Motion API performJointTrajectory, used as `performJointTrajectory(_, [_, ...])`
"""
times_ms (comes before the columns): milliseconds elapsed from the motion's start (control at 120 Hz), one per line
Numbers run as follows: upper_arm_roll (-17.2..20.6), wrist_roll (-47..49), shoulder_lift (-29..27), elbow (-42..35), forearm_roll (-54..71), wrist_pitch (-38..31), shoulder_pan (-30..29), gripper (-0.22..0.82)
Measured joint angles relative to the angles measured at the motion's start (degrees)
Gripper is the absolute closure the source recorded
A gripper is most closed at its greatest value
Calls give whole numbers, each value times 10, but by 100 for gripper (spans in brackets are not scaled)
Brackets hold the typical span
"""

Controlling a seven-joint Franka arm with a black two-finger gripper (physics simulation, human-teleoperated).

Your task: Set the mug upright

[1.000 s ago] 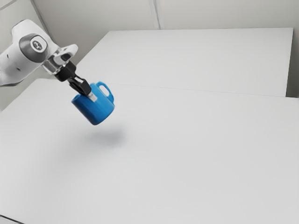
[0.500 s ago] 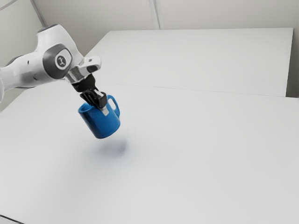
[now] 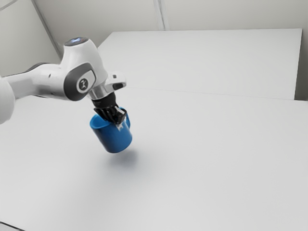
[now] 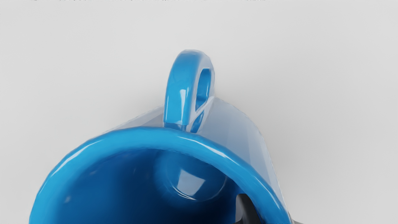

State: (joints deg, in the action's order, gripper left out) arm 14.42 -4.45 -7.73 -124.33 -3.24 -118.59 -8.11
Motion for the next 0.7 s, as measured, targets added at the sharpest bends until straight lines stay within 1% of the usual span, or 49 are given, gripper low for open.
performJointTrajectory(350, [0,93,0,-58,46,-70,20,79])
performJointTrajectory(700, [0,161,27,-68,75,-112,21,79])
